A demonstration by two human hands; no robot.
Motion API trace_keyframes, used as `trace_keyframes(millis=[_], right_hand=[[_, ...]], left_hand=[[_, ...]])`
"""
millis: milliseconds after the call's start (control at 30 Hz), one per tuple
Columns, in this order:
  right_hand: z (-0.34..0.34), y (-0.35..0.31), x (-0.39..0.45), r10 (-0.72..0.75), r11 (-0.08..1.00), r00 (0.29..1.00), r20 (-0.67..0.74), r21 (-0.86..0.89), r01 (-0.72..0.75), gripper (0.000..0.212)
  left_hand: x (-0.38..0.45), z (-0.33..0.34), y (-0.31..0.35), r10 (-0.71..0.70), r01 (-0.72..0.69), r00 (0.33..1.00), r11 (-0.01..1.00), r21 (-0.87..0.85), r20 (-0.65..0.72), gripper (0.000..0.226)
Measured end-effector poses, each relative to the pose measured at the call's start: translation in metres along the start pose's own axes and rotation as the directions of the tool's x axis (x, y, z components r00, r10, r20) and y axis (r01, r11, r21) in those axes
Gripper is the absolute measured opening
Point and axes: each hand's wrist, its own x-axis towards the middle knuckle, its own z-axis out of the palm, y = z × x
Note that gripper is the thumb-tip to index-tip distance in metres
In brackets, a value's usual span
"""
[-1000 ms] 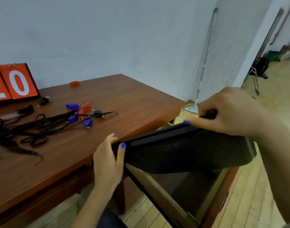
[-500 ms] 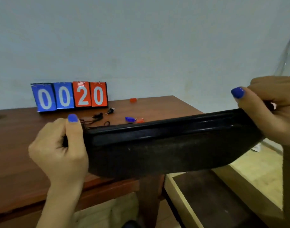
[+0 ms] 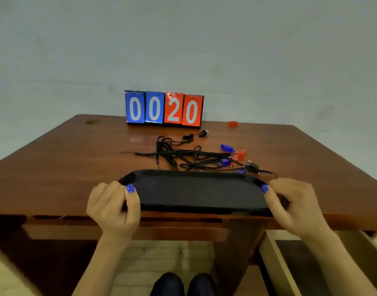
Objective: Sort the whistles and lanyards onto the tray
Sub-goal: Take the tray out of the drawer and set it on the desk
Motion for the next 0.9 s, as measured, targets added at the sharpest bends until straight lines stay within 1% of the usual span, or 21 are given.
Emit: trace_keyframes(millis=[33, 67, 133, 167, 233, 267, 300, 333, 400, 500, 533, 667, 733, 800, 833, 900], right_hand=[[0.014, 0.008, -0.011, 0.019, 1.000, 1.000, -0.006, -0.006, -0.019, 0.042], [0.027, 0.015, -0.018, 0.038, 0.998, 0.999, -0.023, -0.039, -0.039, 0.041], [0.047, 0.025, -0.027, 0.039, 0.997, 0.998, -0.054, -0.065, -0.042, 0.038], [0.055, 0.031, -0.028, 0.029, 0.995, 0.998, -0.050, -0.097, -0.034, 0.037], [0.069, 0.037, -0.029, 0.061, 0.988, 0.997, 0.036, -0.147, -0.055, 0.035], [0.077, 0.039, -0.028, 0.089, 0.977, 0.993, 0.076, -0.202, -0.072, 0.035], [0.087, 0.046, -0.028, 0.098, 0.967, 0.990, 0.097, -0.246, -0.071, 0.035], [0.094, 0.050, -0.024, 0.136, 0.954, 0.985, 0.106, -0.283, -0.101, 0.036], [0.106, 0.057, -0.013, 0.203, 0.930, 0.973, 0.111, -0.332, -0.156, 0.036], [0.117, 0.065, 0.001, 0.256, 0.904, 0.961, 0.105, -0.377, -0.199, 0.034], [0.117, 0.065, 0.005, 0.276, 0.899, 0.953, 0.125, -0.384, -0.210, 0.033], [0.119, 0.066, 0.006, 0.299, 0.892, 0.942, 0.151, -0.396, -0.220, 0.034], [0.116, 0.063, 0.004, 0.330, 0.879, 0.935, 0.130, -0.404, -0.254, 0.035], [0.110, 0.058, -0.002, 0.391, 0.864, 0.912, 0.120, -0.390, -0.319, 0.028], [0.106, 0.055, -0.008, 0.409, 0.864, 0.905, 0.114, -0.367, -0.344, 0.022], [0.094, 0.048, -0.028, 0.429, 0.869, 0.899, 0.081, -0.308, -0.387, 0.011]], left_hand=[[-0.008, 0.000, 0.002, 0.036, -0.036, 0.999, 0.999, 0.008, 0.018, 0.050], [-0.020, 0.001, -0.002, 0.034, -0.035, 0.999, 0.999, 0.040, 0.035, 0.051], [-0.045, 0.005, -0.013, -0.010, 0.003, 0.996, 0.997, 0.073, 0.089, 0.056], [-0.055, 0.008, -0.017, -0.057, 0.044, 0.989, 0.994, 0.097, 0.134, 0.057], [-0.069, 0.015, -0.024, -0.142, 0.103, 0.959, 0.981, 0.164, 0.247, 0.057], [-0.073, 0.019, -0.027, -0.181, 0.123, 0.935, 0.972, 0.201, 0.304, 0.055], [-0.076, 0.023, -0.030, -0.212, 0.135, 0.912, 0.963, 0.232, 0.351, 0.050], [-0.077, 0.028, -0.034, -0.239, 0.143, 0.889, 0.955, 0.261, 0.390, 0.045], [-0.073, 0.039, -0.039, -0.271, 0.123, 0.847, 0.937, 0.327, 0.458, 0.040], [-0.062, 0.052, -0.043, -0.282, 0.045, 0.810, 0.904, 0.425, 0.514, 0.040], [-0.060, 0.054, -0.042, -0.284, 0.023, 0.798, 0.895, 0.445, 0.531, 0.039], [-0.058, 0.057, -0.044, -0.321, 0.026, 0.744, 0.891, 0.454, 0.587, 0.034], [-0.059, 0.056, -0.043, -0.300, 0.034, 0.752, 0.907, 0.421, 0.587, 0.039], [-0.059, 0.054, -0.034, -0.280, 0.115, 0.781, 0.943, 0.311, 0.559, 0.039], [-0.060, 0.053, -0.025, -0.256, 0.147, 0.807, 0.960, 0.239, 0.532, 0.037], [-0.068, 0.056, 0.000, -0.175, 0.150, 0.871, 0.985, 0.090, 0.460, 0.032]])
